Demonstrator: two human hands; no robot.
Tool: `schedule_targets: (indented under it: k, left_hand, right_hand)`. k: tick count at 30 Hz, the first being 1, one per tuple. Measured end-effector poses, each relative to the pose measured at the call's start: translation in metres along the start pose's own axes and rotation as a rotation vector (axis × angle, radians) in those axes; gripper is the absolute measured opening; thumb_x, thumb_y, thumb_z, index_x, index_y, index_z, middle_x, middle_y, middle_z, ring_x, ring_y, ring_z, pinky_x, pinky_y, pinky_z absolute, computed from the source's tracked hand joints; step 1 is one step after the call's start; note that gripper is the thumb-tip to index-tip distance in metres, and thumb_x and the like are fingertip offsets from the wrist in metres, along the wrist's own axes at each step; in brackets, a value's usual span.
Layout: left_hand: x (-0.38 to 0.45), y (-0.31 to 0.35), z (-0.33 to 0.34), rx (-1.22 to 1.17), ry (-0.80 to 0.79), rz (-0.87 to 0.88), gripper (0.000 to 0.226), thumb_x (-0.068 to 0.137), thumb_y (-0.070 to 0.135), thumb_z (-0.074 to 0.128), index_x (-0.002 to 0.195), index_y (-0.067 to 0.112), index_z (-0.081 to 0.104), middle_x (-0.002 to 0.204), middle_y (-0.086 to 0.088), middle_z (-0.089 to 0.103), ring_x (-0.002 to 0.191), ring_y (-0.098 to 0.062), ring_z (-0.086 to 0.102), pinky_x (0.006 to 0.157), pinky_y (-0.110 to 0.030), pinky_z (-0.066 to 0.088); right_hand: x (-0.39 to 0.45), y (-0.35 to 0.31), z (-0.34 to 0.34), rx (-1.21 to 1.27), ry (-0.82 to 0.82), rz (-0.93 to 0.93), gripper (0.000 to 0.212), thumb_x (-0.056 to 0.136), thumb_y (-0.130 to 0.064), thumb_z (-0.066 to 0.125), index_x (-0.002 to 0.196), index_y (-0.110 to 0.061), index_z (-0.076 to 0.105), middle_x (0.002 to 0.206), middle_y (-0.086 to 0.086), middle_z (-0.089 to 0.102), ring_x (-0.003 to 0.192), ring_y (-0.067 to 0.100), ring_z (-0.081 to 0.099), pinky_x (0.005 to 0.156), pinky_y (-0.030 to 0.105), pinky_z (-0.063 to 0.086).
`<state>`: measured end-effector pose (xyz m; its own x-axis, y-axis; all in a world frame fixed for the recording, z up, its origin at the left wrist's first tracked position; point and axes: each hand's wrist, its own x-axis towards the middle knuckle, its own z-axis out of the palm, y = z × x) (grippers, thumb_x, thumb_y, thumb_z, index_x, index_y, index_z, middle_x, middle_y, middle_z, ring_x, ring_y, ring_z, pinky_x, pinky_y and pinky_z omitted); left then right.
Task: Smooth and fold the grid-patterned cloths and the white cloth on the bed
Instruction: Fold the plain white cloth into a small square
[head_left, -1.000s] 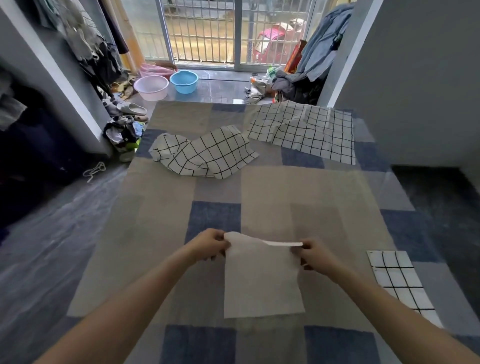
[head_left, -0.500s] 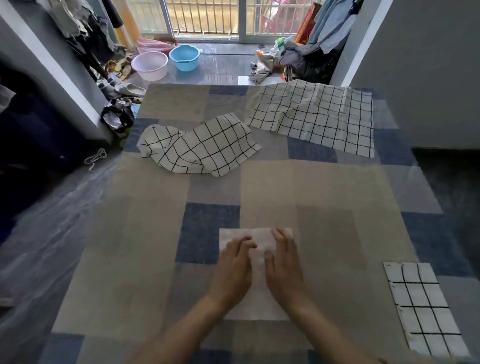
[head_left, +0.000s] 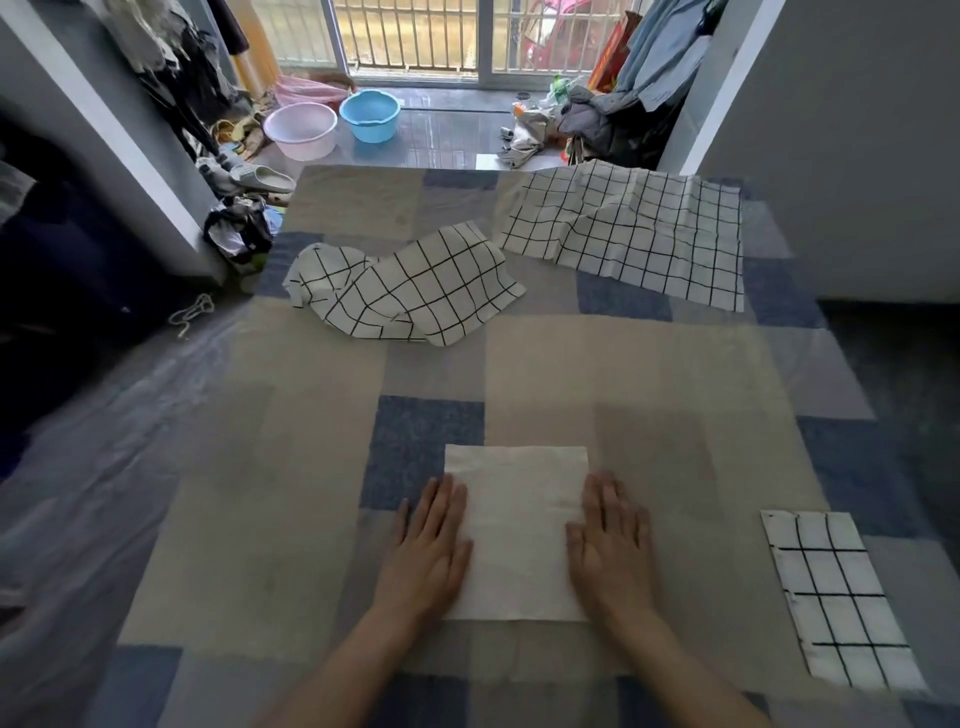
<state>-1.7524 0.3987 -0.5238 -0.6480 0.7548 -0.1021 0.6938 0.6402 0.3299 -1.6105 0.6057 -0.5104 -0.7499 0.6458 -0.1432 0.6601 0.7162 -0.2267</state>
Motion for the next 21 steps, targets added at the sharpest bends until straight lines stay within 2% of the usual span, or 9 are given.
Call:
schedule_targets:
  k: [1,3,6,9,13,14,16,19,21]
  left_hand:
    - [-0.004,0.001,-0.003,-0.023,0.009,0.020,0.064,0.099,0.043,0.030,0.155,0.016,0.013,0.163,-0.001,0.003,0.148,-0.017,0.007,0.116,-0.040,0.007]
    - [-0.013,0.009,-0.009,-0.054,-0.016,0.206,0.060,0.101,0.041,0.028,0.154,0.014,0.020,0.163,-0.001,0.002,0.149,-0.018,0.008,0.118,-0.038,0.006]
    - [-0.035,0.023,-0.008,-0.017,-0.106,0.440,0.059,0.103,0.044,0.021,0.155,0.022,0.009,0.163,0.004,0.003,0.150,-0.016,0.002,0.119,-0.037,0.001]
    - [-0.055,0.022,0.004,0.028,-0.162,0.360,0.061,0.101,0.047,0.027,0.155,0.023,0.013,0.162,0.005,0.010,0.149,-0.015,0.003,0.116,-0.039,0.008]
    - [-0.060,0.011,-0.005,-0.092,-0.140,0.349,0.060,0.097,0.042,0.038,0.153,0.026,0.023,0.161,0.011,0.009,0.148,-0.007,0.001,0.120,-0.030,0.000]
    - [-0.058,0.009,-0.010,-0.157,-0.148,0.359,0.058,0.095,0.040,0.041,0.150,0.026,0.031,0.160,0.012,0.013,0.148,-0.004,0.003,0.121,-0.028,0.003]
    - [-0.055,0.003,-0.017,-0.222,-0.104,0.381,0.045,0.092,0.036,0.049,0.134,0.022,0.052,0.155,0.008,0.031,0.145,-0.004,0.019,0.118,-0.028,0.023]
    - [-0.049,-0.003,-0.019,-0.227,-0.043,0.394,0.016,0.090,0.030,0.053,0.102,0.022,0.058,0.142,0.006,0.051,0.135,-0.005,0.041,0.095,-0.029,0.051]
    - [-0.047,-0.002,-0.021,-0.192,-0.032,0.379,0.011,0.088,0.030,0.051,0.096,0.025,0.056,0.139,0.010,0.053,0.127,-0.006,0.050,0.086,-0.028,0.055]
  right_hand:
    - [-0.006,-0.002,-0.004,0.006,0.037,-0.031,0.065,0.093,-0.038,0.027,0.152,-0.010,0.022,0.158,0.010,0.022,0.143,0.026,0.025,0.114,0.046,0.011]
    - [-0.024,-0.011,-0.009,0.031,0.060,-0.208,0.063,0.094,-0.034,0.032,0.152,-0.011,0.023,0.159,0.009,0.019,0.145,0.024,0.020,0.114,0.044,0.012]
    - [-0.058,-0.017,0.002,0.001,-0.042,-0.453,0.058,0.100,-0.039,0.023,0.154,-0.018,0.017,0.162,0.003,0.012,0.147,0.019,0.015,0.116,0.040,0.009]
    - [-0.078,-0.004,0.014,-0.097,-0.148,-0.371,0.060,0.097,-0.045,0.030,0.151,-0.017,0.029,0.159,0.000,0.021,0.145,0.016,0.019,0.115,0.037,0.007]
    - [-0.083,0.010,-0.001,-0.121,-0.166,-0.288,0.063,0.090,-0.048,0.037,0.149,-0.024,0.031,0.154,-0.004,0.033,0.142,0.013,0.022,0.112,0.037,0.008]
    - [-0.083,0.013,-0.004,-0.108,-0.151,-0.260,0.063,0.090,-0.048,0.037,0.149,-0.027,0.030,0.154,-0.006,0.033,0.140,0.013,0.025,0.111,0.038,0.011]
    - [-0.091,0.016,-0.010,-0.056,-0.145,-0.187,0.063,0.090,-0.049,0.036,0.149,-0.031,0.029,0.155,-0.009,0.029,0.139,0.012,0.025,0.110,0.039,0.015]
    - [-0.095,0.011,-0.016,-0.023,-0.135,-0.138,0.067,0.087,-0.055,0.028,0.149,-0.032,0.027,0.156,-0.011,0.020,0.144,0.012,0.020,0.115,0.042,0.014]
    - [-0.092,-0.001,-0.022,-0.057,-0.129,-0.082,0.069,0.079,-0.057,0.035,0.140,-0.027,0.048,0.148,-0.004,0.043,0.135,0.018,0.042,0.106,0.053,0.035]
